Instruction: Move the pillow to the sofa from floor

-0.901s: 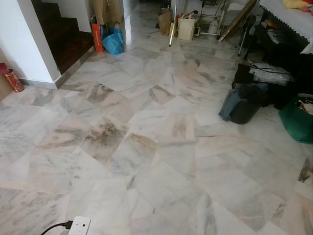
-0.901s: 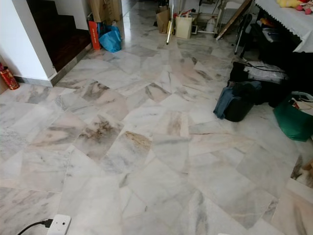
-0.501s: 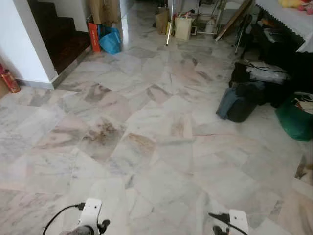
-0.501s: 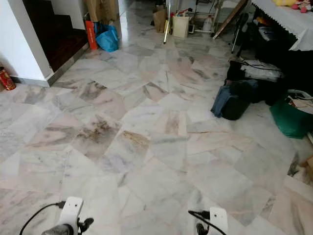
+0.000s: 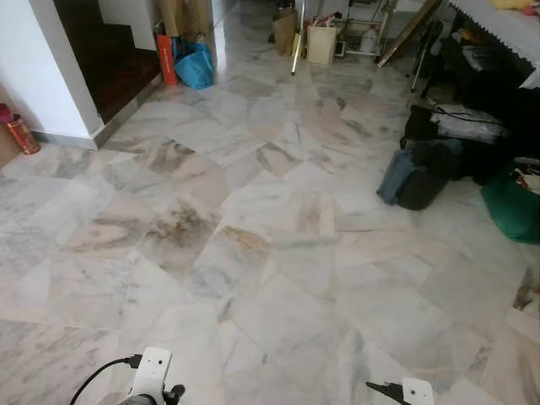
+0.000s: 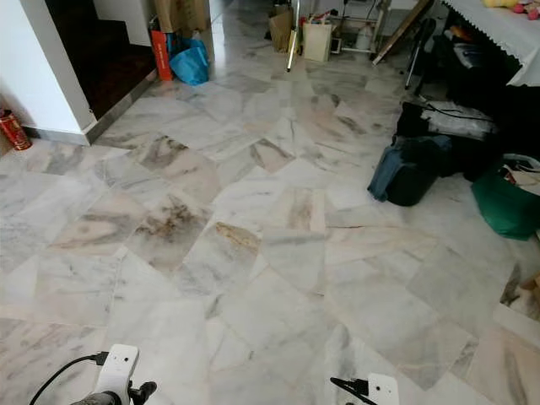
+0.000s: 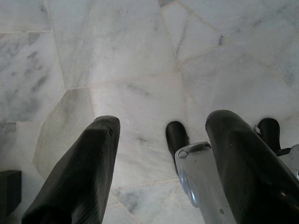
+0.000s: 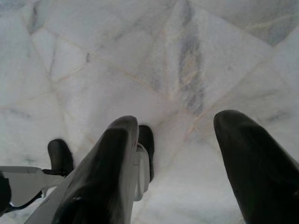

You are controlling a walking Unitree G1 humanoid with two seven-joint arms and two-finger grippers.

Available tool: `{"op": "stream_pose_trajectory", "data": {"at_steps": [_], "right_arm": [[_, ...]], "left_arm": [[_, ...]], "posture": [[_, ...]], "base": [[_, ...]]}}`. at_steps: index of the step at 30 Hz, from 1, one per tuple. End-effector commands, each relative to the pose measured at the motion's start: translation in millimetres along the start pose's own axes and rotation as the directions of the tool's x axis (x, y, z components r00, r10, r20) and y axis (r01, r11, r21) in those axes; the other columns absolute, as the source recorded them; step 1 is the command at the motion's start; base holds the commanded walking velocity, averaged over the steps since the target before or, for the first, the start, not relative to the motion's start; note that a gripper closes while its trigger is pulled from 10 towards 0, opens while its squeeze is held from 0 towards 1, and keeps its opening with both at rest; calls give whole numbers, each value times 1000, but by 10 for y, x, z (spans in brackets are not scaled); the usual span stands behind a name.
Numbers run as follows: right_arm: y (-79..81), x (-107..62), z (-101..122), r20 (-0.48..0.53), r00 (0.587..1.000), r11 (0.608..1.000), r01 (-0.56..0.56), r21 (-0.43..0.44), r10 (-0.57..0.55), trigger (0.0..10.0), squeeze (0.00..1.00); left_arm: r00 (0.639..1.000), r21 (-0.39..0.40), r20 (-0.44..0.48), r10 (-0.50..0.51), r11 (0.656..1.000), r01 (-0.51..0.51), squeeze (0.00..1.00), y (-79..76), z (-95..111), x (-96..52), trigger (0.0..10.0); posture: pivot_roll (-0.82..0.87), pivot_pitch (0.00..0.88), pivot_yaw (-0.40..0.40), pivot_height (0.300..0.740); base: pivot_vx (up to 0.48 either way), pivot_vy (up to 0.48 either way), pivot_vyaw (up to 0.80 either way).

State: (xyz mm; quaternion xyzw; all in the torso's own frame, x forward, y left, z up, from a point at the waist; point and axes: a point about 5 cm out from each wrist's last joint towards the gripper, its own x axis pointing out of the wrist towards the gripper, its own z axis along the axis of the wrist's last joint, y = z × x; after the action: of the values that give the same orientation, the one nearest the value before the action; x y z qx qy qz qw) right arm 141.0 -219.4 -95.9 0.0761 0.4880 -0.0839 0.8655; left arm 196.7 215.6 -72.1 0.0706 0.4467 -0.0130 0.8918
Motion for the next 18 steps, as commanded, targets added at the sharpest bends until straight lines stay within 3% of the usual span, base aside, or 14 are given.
{"op": "stream_pose_trajectory", "data": {"at_steps": [1,5,12,18], "right_arm": [[-66,-12,5,8,1000,1000,15,16,-15,10000,0],[-93,-19,-5,15,1000,999,26,44,-27,10000,0],[-114,-22,26,26,1000,1000,15,-6,-15,10000,0],[-112,-21,16,16,1000,1000,15,-10,-15,10000,0]], "left_arm": [[1000,-11,-7,-7,1000,7,0,5,-11,-2,10000],[1000,-11,-7,-8,1000,8,0,6,-7,-2,10000],[1000,-10,-9,-12,1000,12,0,9,-3,-1,10000],[1000,-8,-11,-12,1000,12,0,13,-2,-1,10000]], "posture": [[21,0,-34,740],[20,0,-32,740],[21,0,-32,740],[25,0,-30,740]], "base": [[0,0,0],[0,0,0],[0,0,0],[0,0,800]]}}
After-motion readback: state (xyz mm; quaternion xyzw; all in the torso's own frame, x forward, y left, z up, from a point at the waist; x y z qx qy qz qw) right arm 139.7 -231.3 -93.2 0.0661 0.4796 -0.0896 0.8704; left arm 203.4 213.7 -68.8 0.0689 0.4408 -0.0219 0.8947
